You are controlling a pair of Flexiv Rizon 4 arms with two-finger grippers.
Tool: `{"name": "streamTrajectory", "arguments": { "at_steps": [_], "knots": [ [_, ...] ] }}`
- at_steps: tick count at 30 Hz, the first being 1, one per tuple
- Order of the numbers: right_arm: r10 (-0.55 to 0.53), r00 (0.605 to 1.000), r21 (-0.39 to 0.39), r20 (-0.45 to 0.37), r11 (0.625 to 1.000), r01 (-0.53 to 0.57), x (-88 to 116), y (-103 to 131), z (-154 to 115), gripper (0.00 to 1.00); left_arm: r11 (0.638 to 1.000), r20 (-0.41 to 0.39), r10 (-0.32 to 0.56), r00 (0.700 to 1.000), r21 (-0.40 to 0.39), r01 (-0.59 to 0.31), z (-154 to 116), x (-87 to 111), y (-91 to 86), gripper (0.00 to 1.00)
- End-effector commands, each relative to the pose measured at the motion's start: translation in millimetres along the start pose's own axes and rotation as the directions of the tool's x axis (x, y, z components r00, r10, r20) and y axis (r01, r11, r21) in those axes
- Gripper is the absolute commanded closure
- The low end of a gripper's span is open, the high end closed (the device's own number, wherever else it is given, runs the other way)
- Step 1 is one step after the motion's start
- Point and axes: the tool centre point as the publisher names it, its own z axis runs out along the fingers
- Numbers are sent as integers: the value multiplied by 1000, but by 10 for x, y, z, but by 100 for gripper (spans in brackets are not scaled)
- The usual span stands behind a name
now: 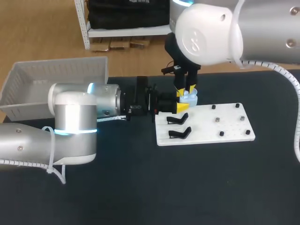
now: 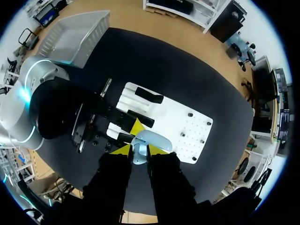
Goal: Pick up each earbud case from the left stands, insert the matching earbuds, close the lid, and place the case in the box.
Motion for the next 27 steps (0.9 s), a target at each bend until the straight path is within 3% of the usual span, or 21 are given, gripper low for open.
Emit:
{"name": "streamTrajectory", "arguments": {
  "at_steps": [1, 7, 8, 13, 23, 27],
  "knots": [
    [0, 1000, 6, -1, 1000, 0, -10, -8, 14, 100, 1000, 3, 4, 1000, -7, -4, -4, 7, -16, 100],
    [2, 1000, 8, 1, 1000, -2, -10, -2, 30, 98, 1000, 3, 4, 1000, -7, -4, -4, 7, -16, 100],
    [2, 1000, 8, 1, 1000, -2, -10, -2, 31, 86, 1000, 3, 4, 1000, -7, -4, -4, 7, -16, 100],
    [4, 1000, 8, 4, 1000, -4, -13, -3, 27, 58, 1000, 3, 4, 1000, -7, -4, -4, 7, -16, 100],
    [25, 999, -46, 21, 999, -24, 17, -31, -76, 55, 1000, 3, 4, 1000, -7, -4, -4, 7, -16, 100],
    [130, 991, -74, 33, 989, -127, -67, -181, -157, 54, 1000, 3, 4, 1000, -7, -4, -4, 7, -16, 100]
  ]
}}
